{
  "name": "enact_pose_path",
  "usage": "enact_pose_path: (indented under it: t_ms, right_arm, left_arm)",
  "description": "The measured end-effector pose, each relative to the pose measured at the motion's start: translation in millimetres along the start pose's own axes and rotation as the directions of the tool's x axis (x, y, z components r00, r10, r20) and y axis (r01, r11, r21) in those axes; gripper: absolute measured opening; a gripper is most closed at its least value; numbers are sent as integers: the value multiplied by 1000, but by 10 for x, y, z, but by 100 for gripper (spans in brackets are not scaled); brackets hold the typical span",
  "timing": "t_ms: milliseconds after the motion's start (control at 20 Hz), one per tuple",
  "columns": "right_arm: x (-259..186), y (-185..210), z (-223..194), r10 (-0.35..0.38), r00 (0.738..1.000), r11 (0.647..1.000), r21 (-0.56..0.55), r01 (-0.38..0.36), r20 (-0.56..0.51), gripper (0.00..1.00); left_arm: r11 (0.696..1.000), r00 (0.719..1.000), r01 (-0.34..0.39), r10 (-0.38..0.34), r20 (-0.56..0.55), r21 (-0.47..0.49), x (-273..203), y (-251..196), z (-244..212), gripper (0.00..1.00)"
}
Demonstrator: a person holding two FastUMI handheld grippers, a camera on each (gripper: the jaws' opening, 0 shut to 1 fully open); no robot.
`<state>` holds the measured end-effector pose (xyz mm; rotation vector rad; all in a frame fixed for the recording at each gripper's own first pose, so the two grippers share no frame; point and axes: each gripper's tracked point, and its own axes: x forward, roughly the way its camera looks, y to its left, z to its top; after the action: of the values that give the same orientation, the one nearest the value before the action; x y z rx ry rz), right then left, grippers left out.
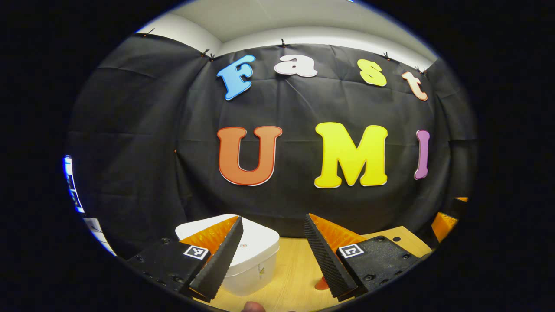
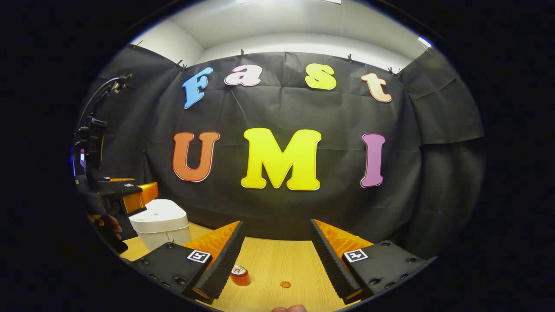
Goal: Press the lid of the desktop garbage bin to open it, pick up the crumpled paper on the desktop and throw it into the bin, then pick up the pop can on the desktop and drop it into the bin, and finally close the garbage bin lid.
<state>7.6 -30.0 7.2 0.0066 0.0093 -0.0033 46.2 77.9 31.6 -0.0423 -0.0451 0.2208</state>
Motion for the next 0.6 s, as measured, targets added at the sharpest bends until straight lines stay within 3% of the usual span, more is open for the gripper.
enact_pose_path:
  t_ms: [200,250,300,450,550,600]
  right_arm:
    - [-14,-150,-31,-13,1000,1000,2,13,-19,95]
    - [-22,-186,-53,-16,1000,1000,-1,16,-27,95]
    - [-35,-215,-84,-17,999,1000,1,17,-32,95]
    - [-53,-312,-82,-27,999,1000,4,27,-40,95]
    - [-43,-344,-68,-30,999,1000,-5,30,-38,95]
    - [-31,-351,-71,-30,999,1000,-12,29,-38,95]
  left_arm:
    - [997,997,-81,81,-15,-5,228,290,0,82]
    - [995,995,-95,95,-20,-8,286,344,-27,87]
    - [994,993,-111,111,-28,-12,319,402,-53,74]
    - [991,989,-133,131,-75,-22,467,476,-234,67]
    - [989,983,-145,140,-118,-33,559,493,-374,59]
    - [988,980,-148,141,-137,-43,603,495,-449,50]
